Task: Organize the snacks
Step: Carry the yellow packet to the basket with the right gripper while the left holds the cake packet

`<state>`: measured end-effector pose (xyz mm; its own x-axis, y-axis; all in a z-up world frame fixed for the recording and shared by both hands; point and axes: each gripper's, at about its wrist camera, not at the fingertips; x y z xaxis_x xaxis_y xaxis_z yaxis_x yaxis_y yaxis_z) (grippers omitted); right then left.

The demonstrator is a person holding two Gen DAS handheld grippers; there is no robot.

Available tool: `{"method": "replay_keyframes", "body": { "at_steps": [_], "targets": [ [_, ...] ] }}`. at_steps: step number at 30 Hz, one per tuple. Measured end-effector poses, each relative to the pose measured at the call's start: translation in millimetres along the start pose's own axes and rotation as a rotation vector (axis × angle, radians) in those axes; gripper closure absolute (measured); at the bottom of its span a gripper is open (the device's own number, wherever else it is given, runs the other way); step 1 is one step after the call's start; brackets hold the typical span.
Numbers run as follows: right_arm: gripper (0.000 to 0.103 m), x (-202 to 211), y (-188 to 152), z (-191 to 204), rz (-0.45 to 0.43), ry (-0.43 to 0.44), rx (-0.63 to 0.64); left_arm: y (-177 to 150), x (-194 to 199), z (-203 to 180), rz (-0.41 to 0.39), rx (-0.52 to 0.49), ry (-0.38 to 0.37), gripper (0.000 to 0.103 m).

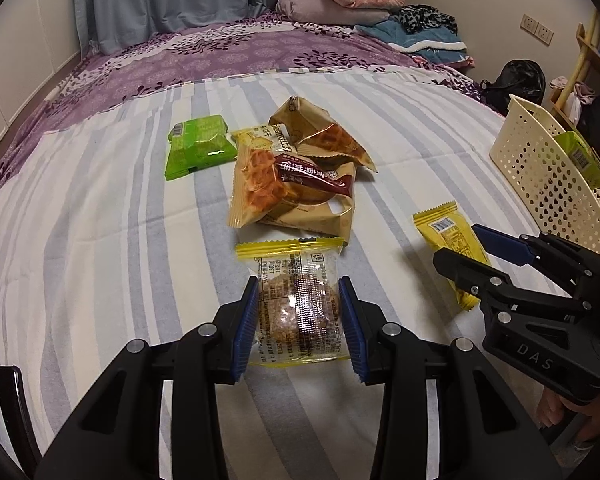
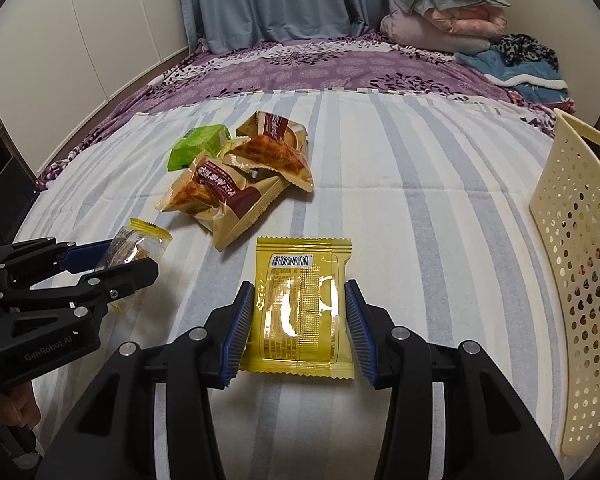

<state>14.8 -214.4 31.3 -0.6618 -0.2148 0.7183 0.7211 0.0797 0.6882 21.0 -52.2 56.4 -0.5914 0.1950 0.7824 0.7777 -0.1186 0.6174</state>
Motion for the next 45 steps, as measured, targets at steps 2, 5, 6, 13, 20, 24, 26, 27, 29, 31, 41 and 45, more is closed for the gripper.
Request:
{"method": "replay_keyframes", "body": {
  "at_steps": [2, 5, 6, 13, 20, 24, 26, 27, 29, 31, 41, 45],
  "targets": [
    [0.057, 4, 2, -3, -0.010, 0.001, -0.008, 1, 2, -2, -0.004, -0.004, 0.002, 0.063],
    [0.057, 10, 4, -6, -0.027, 0.000, -0.017, 3, 6, -5, -0.012, -0.010, 0.004, 0.063],
    [0.057, 13, 5, -8, -0.033, 0.000, -0.020, 3, 7, -5, -0.014, -0.012, 0.005, 0.063],
    [0.057, 29, 11, -17, -0.076, -0.001, -0.044, 6, 15, -15, -0.031, -0.033, 0.006, 0.063],
    [0.057, 47, 12, -27, -0.120, -0.009, -0.071, 8, 23, -24, -0.044, -0.056, 0.004, 0.063],
    [0.057, 57, 12, -37, -0.143, -0.019, -0.092, 9, 26, -31, -0.050, -0.070, -0.001, 0.063],
    [0.057, 63, 11, -44, -0.157, -0.027, -0.107, 10, 28, -35, -0.056, -0.079, -0.004, 0.063],
    [0.057, 67, 10, -47, -0.164, -0.031, -0.114, 11, 28, -37, -0.058, -0.083, -0.006, 0.063],
    [0.057, 74, 9, -54, -0.180, -0.040, -0.129, 12, 30, -42, -0.061, -0.093, -0.010, 0.063],
    [0.057, 82, 8, -63, -0.197, -0.052, -0.147, 14, 30, -48, -0.063, -0.105, -0.015, 0.063],
    [0.057, 120, 5, -111, -0.283, -0.134, -0.232, 21, 35, -83, -0.075, -0.165, -0.061, 0.063],
    [0.057, 128, 4, -131, -0.302, -0.159, -0.269, 22, 38, -93, -0.077, -0.184, -0.076, 0.063]
  ]
}}
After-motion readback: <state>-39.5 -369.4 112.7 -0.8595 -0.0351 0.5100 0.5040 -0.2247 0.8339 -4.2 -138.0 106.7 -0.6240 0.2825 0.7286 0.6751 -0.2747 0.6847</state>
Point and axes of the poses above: each gripper's, at about its wrist camera, not at the fingertips, and x roughly against the way its jaws point, z to its left, y to its top, and after that the axes turned 5 degrees about -z, right-handed
